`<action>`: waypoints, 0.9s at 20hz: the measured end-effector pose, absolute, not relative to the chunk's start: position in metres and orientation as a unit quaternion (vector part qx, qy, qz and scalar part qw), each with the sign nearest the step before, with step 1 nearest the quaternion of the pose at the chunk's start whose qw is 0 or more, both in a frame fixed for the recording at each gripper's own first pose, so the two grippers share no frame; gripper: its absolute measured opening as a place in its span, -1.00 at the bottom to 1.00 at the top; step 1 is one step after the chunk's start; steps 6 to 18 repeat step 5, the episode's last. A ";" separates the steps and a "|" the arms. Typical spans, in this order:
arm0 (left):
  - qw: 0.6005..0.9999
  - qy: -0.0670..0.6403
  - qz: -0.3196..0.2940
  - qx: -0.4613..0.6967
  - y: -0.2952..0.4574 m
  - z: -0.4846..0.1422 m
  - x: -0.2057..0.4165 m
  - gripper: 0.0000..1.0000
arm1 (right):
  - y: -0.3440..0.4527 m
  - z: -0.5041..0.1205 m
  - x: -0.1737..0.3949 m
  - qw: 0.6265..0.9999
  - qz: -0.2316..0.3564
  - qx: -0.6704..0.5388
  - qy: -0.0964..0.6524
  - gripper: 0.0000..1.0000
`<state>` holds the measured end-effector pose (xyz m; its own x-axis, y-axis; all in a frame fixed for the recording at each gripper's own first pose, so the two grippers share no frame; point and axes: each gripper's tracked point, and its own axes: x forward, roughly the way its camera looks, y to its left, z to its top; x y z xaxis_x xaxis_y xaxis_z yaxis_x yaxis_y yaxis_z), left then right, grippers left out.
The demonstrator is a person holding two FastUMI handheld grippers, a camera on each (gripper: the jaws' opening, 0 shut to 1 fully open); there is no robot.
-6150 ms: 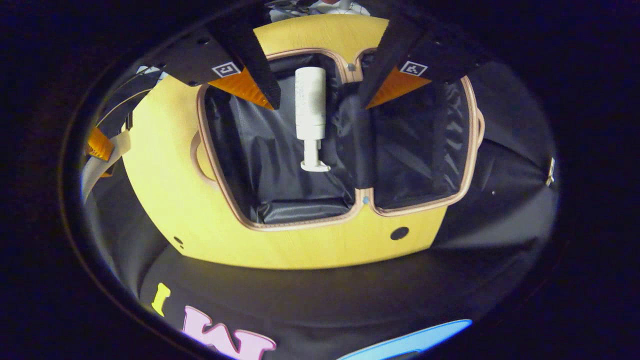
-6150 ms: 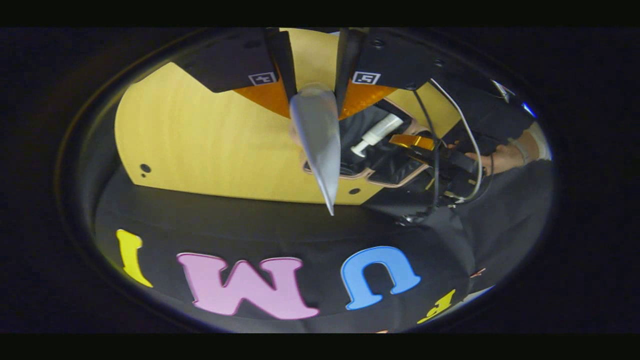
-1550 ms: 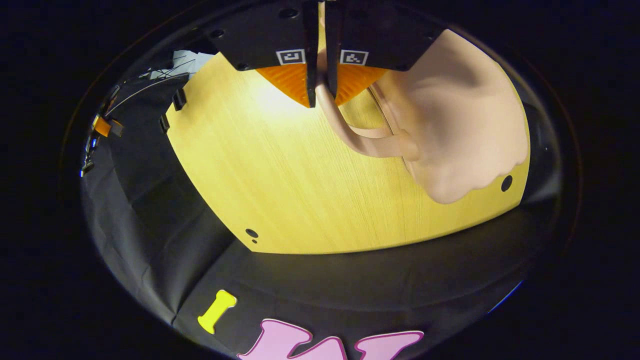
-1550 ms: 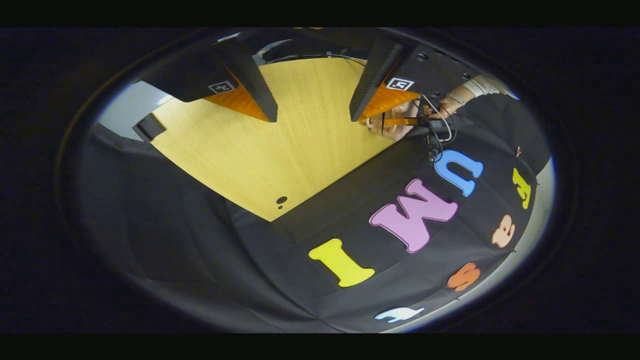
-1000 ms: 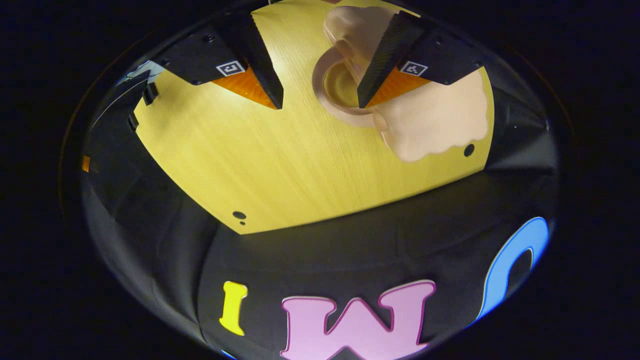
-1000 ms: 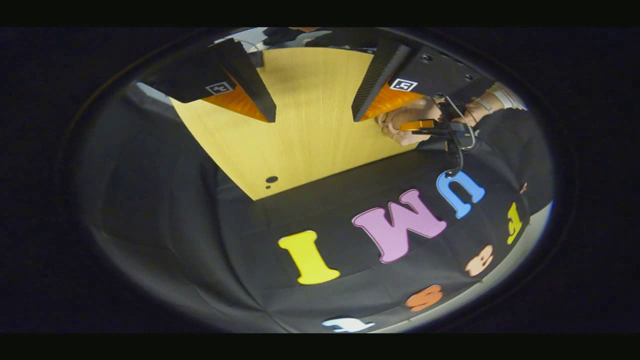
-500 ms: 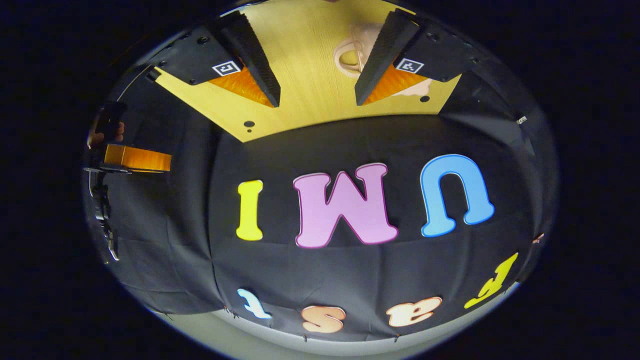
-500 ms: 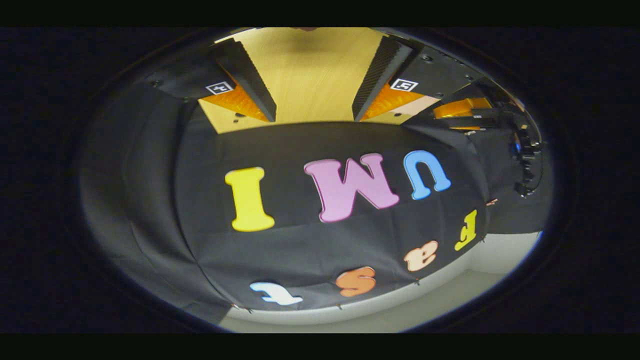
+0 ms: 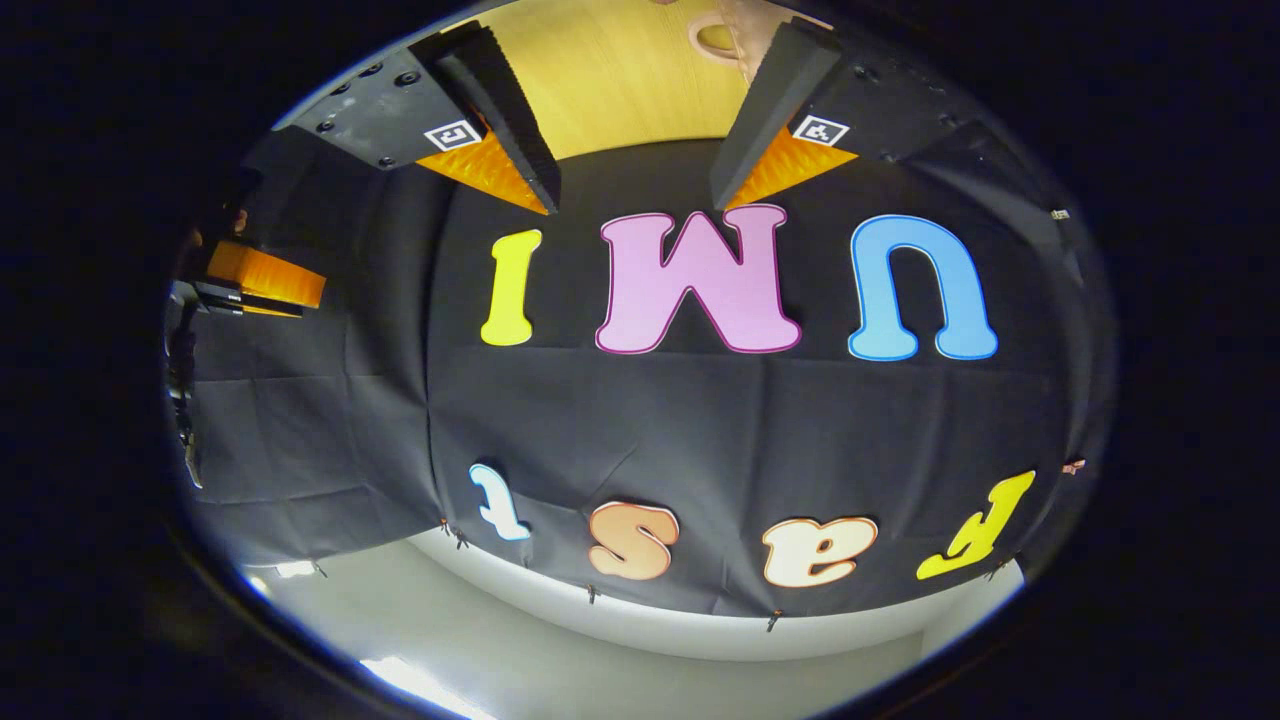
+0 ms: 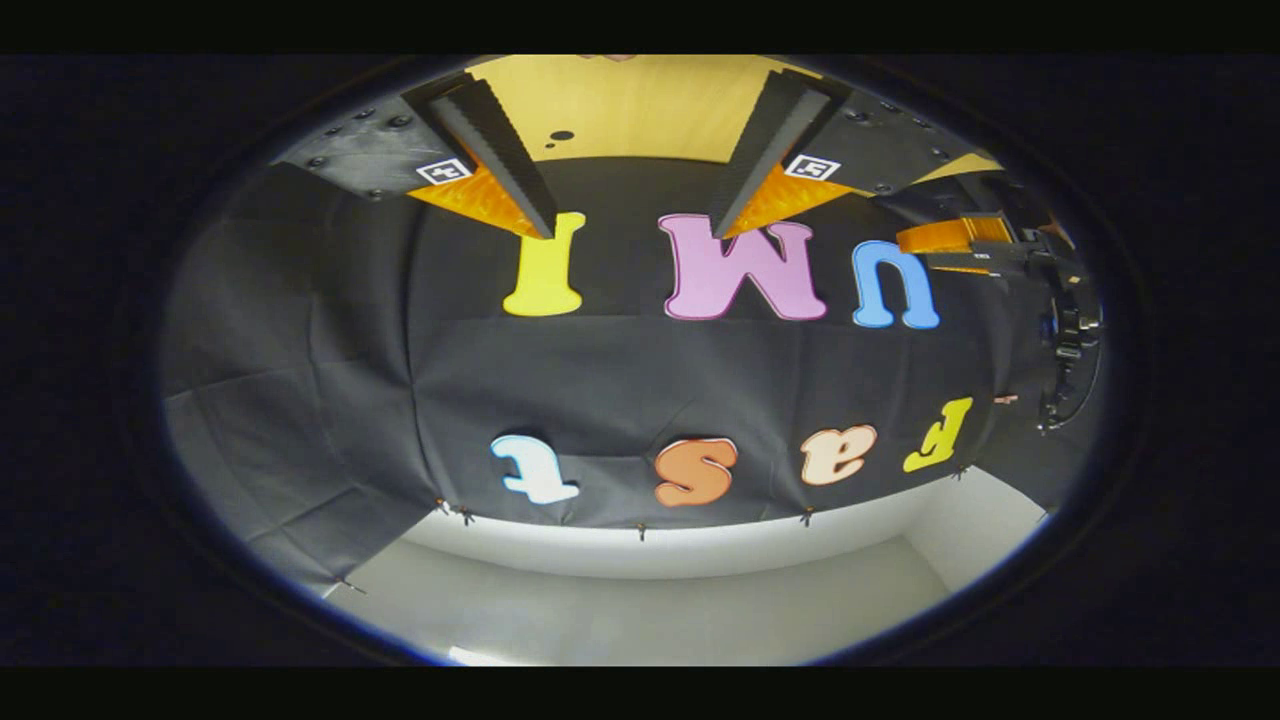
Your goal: First open the suitcase, pack the skin care products into it, and then close the suitcase.
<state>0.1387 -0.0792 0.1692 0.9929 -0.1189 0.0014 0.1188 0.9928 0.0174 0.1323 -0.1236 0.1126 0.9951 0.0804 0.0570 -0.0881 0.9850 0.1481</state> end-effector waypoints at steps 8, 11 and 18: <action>0.999 0.019 -0.034 0.013 -0.049 0.153 0.147 0.93 | -0.087 0.097 0.134 0.997 0.038 0.056 -0.025 0.79; 0.999 0.019 -0.034 0.013 -0.049 0.153 0.147 0.93 | -0.087 0.097 0.134 0.997 0.038 0.056 -0.025 0.79; 0.999 0.019 -0.034 0.013 -0.049 0.153 0.147 0.93 | -0.087 0.097 0.134 0.997 0.038 0.056 -0.025 0.79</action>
